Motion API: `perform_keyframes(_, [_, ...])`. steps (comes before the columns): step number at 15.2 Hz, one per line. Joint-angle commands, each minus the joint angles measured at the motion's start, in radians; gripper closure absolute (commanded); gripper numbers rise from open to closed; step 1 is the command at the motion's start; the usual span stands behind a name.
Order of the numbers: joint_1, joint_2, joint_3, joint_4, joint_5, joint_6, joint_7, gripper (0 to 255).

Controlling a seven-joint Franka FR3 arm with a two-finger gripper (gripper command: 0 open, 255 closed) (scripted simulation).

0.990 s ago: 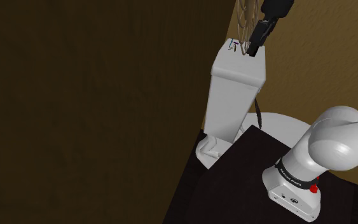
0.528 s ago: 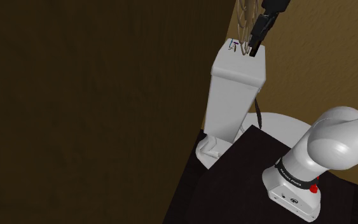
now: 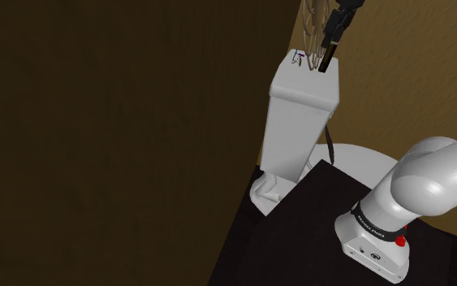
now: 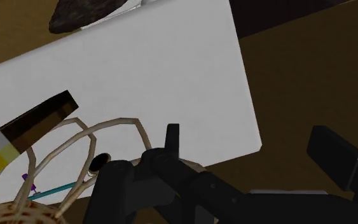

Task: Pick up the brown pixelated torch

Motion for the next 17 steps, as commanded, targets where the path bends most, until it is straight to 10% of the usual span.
perform_keyframes(1, [-0.008,0.052,-0.037,0.048,0.004,0.000,-0.038,0])
perform_keyframes(17, [-0.180,0.676,-0.300,0.708,0.272,-0.148,-0.396,0])
